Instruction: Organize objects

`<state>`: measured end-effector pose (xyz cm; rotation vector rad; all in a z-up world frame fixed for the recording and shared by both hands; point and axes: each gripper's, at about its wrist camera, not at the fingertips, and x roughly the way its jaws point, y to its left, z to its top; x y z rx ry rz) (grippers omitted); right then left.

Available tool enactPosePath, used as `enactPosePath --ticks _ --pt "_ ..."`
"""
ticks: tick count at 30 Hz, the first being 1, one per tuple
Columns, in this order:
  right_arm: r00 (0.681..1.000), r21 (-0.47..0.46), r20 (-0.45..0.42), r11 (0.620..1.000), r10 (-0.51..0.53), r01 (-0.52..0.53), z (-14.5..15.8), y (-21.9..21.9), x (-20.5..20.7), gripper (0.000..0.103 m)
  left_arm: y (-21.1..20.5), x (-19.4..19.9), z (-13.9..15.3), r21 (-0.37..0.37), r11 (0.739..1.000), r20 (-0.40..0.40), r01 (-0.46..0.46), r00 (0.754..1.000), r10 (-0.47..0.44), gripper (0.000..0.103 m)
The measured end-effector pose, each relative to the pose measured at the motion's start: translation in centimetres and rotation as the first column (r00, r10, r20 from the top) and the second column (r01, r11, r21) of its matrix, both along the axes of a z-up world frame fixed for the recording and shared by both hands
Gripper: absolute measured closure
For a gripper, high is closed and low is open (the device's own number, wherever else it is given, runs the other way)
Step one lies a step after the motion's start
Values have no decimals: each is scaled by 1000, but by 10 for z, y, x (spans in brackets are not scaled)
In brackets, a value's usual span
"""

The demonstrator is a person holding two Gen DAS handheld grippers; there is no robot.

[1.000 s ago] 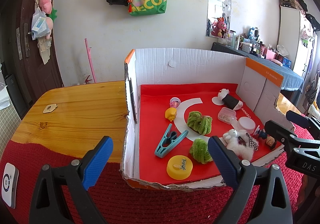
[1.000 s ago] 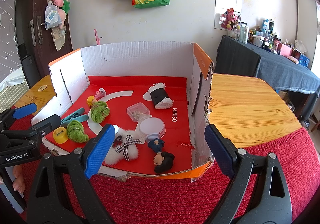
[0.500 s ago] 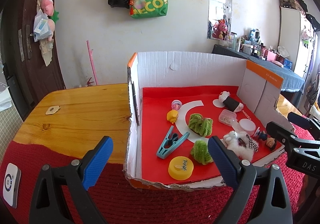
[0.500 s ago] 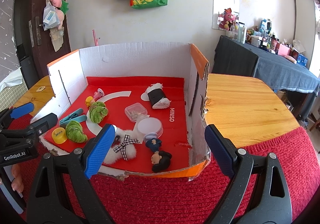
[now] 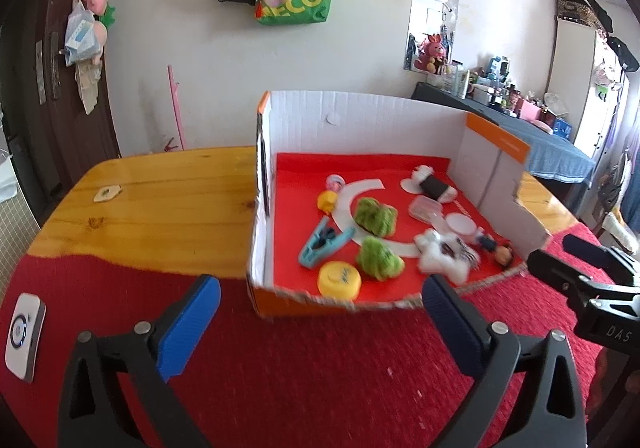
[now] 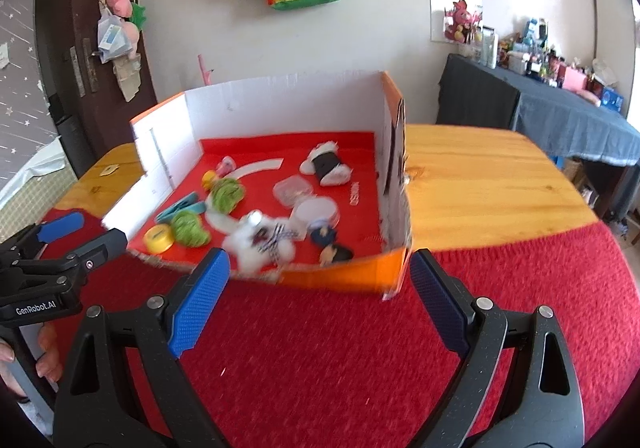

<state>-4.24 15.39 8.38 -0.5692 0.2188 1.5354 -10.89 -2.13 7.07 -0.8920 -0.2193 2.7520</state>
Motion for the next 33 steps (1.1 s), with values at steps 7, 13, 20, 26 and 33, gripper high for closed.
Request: enactPosePath --ticks 7,13,20,26,33 --pt "1000 -82 2 996 -19 19 -17 -13 1 5 4 21 -8 -30 1000 67 1 998 1 0" --pt "998 -175 5 982 -67 67 -37 -10 8 5 10 23 -26 -36 999 154 14 988 -9 0" --pt "992 -231 60 965 -113 124 -49 -2 12 4 11 14 -48 -30 999 255 -23 966 29 0" --pt "984 -244 129 958 -124 152 -55 2 6 0 15 14 -49 -57 998 247 -38 968 51 0" --pt "983 -242 121 956 -137 163 -54 3 9 0 19 10 -50 -94 995 255 -37 965 60 0"
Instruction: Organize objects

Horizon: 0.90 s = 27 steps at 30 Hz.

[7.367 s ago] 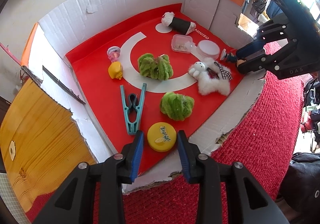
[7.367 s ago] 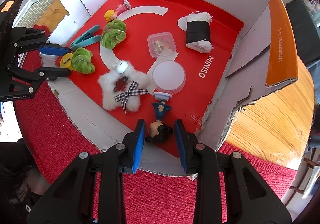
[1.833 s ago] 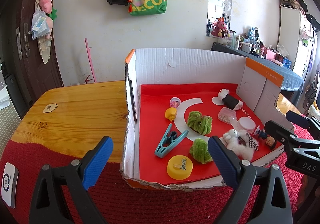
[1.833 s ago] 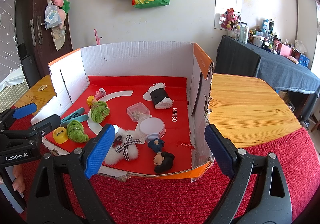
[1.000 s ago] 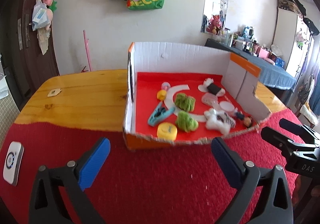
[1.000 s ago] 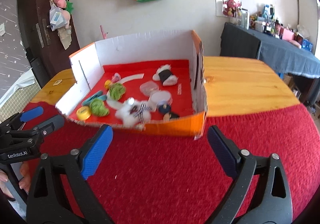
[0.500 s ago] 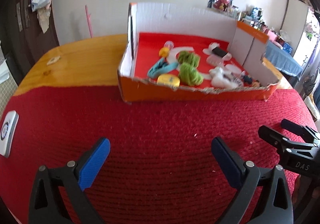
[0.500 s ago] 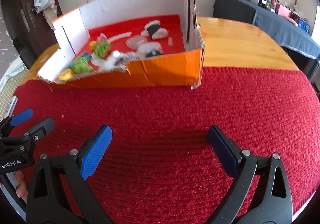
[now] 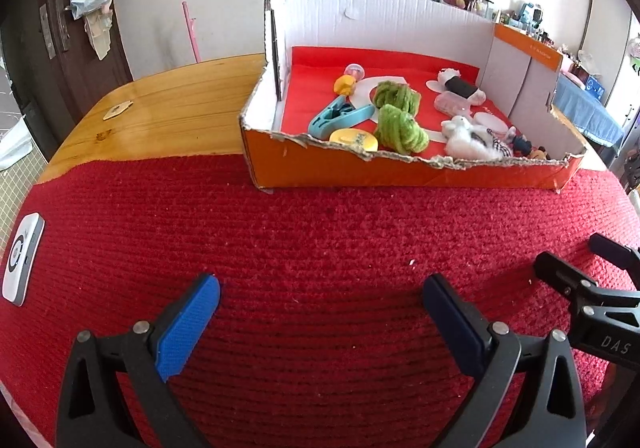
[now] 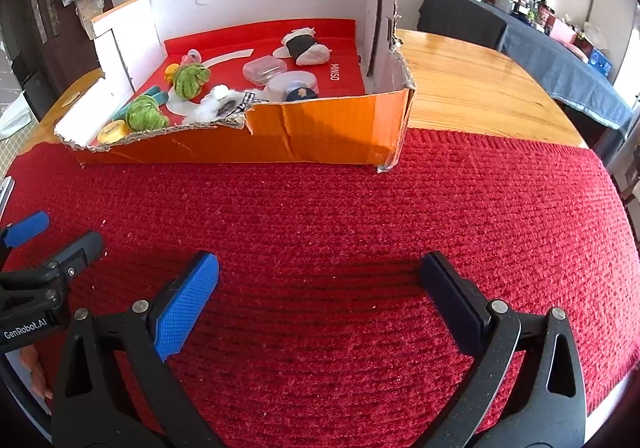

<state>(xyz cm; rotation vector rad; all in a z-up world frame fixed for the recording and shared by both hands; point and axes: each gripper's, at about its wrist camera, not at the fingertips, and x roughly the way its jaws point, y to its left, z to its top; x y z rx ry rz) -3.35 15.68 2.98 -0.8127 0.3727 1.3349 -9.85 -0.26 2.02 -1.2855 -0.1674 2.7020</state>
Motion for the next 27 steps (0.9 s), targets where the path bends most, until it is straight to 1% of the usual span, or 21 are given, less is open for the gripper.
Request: enactPosePath --ticks 27 --pt "1000 -3 16 1000 2 -2 0 2 -2 0 1 -2 0 -6 1000 2 -2 1000 2 0"
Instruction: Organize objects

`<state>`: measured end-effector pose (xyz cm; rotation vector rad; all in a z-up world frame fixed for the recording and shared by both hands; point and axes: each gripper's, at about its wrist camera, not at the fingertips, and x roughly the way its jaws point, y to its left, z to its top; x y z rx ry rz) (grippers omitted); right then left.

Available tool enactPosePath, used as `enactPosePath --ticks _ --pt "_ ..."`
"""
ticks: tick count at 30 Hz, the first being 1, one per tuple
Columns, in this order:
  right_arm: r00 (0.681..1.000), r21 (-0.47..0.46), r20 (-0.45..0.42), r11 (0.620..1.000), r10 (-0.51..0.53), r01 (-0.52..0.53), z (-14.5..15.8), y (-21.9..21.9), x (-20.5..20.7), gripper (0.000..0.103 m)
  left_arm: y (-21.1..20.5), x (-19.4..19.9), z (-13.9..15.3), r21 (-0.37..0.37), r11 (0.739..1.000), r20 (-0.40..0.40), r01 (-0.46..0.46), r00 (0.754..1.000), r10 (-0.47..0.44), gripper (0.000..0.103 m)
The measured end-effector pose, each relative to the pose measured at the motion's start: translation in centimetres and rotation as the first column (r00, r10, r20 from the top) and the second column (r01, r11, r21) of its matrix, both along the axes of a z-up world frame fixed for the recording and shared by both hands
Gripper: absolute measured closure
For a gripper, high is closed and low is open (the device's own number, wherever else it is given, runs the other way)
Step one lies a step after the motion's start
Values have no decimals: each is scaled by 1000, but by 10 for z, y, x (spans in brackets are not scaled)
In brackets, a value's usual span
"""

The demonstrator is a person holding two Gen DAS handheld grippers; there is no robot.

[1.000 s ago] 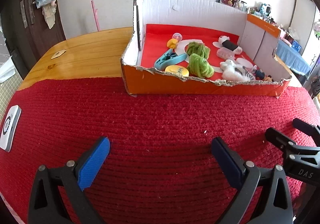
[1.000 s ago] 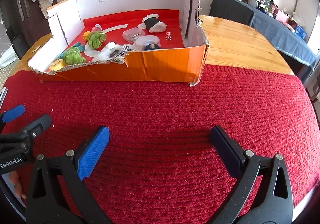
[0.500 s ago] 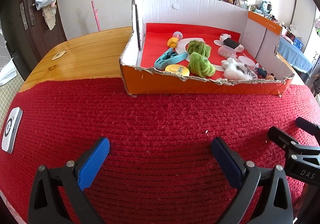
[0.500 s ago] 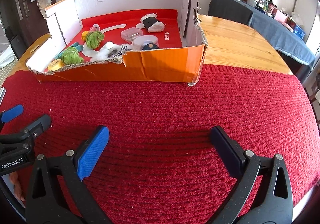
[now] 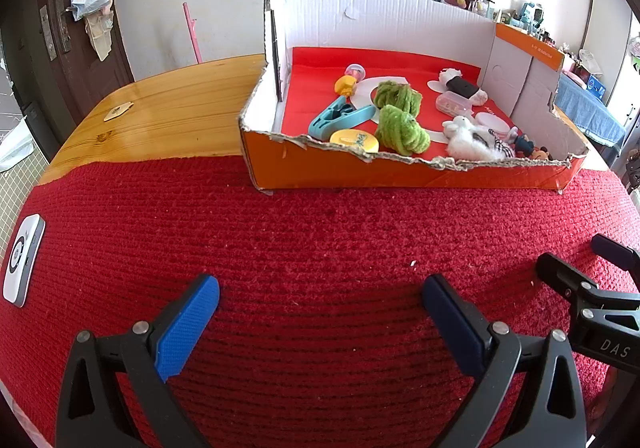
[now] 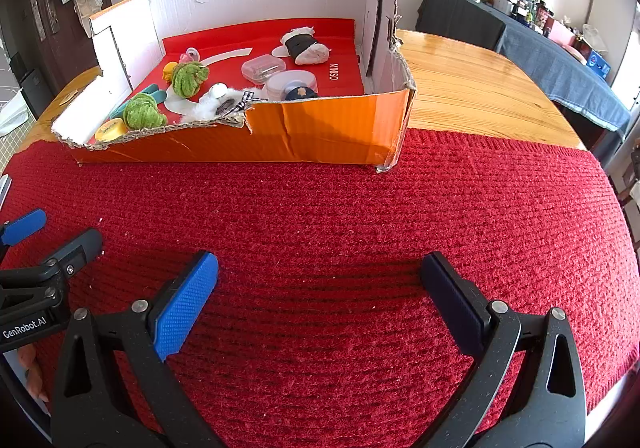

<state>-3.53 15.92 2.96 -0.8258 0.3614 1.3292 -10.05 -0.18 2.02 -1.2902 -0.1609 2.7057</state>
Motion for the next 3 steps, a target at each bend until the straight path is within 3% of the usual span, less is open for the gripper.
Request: enactPosePath --ticks 3 --pt "1000 0 0 1000 0 0 0 0 0 0 0 0 0 0 1000 0 0 1000 0 0"
